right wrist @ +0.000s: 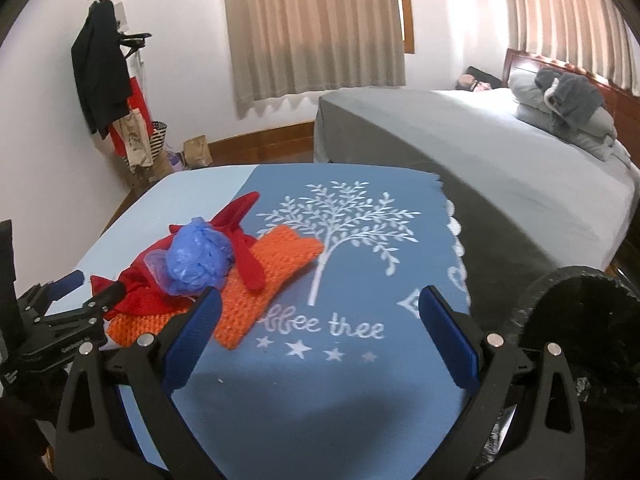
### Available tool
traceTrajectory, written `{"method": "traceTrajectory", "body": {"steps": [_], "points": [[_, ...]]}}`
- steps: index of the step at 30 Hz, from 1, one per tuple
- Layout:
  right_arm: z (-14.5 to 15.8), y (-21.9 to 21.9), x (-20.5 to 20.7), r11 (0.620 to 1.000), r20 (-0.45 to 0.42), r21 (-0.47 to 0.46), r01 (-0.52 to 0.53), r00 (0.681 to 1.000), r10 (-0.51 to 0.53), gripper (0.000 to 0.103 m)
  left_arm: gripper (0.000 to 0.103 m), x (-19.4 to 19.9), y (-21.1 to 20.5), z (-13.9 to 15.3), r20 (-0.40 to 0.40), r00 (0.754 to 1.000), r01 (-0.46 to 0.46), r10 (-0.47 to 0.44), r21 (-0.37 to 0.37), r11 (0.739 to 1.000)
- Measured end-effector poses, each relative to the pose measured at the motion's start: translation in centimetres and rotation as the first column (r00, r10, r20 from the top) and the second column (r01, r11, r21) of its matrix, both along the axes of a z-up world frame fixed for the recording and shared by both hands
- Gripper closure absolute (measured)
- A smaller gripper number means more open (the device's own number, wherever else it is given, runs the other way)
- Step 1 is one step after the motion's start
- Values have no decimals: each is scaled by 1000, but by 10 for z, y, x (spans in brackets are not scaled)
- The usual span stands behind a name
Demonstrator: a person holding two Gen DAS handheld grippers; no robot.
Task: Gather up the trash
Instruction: 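Grasp the red cloth with the left tool while the right tool grasps the blue plastic bag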
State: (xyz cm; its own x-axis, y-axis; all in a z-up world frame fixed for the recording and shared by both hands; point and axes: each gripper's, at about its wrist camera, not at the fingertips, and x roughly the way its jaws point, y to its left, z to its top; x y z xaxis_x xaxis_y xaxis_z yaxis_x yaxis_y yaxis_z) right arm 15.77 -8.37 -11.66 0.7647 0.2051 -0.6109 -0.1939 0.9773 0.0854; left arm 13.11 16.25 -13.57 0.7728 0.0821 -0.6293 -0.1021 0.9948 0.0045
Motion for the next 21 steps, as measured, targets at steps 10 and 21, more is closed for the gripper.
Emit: {"method": "traceTrajectory", "body": {"steps": [10, 21], "points": [[1, 27, 9, 998, 2, -5, -58, 998, 58, 7, 68, 19, 5, -16, -75, 995, 60, -66, -86, 995], [-6, 71, 29, 987, -43, 23, -160, 986, 160, 33, 95, 12, 17, -5, -23, 997, 69, -73, -132, 989]]}}
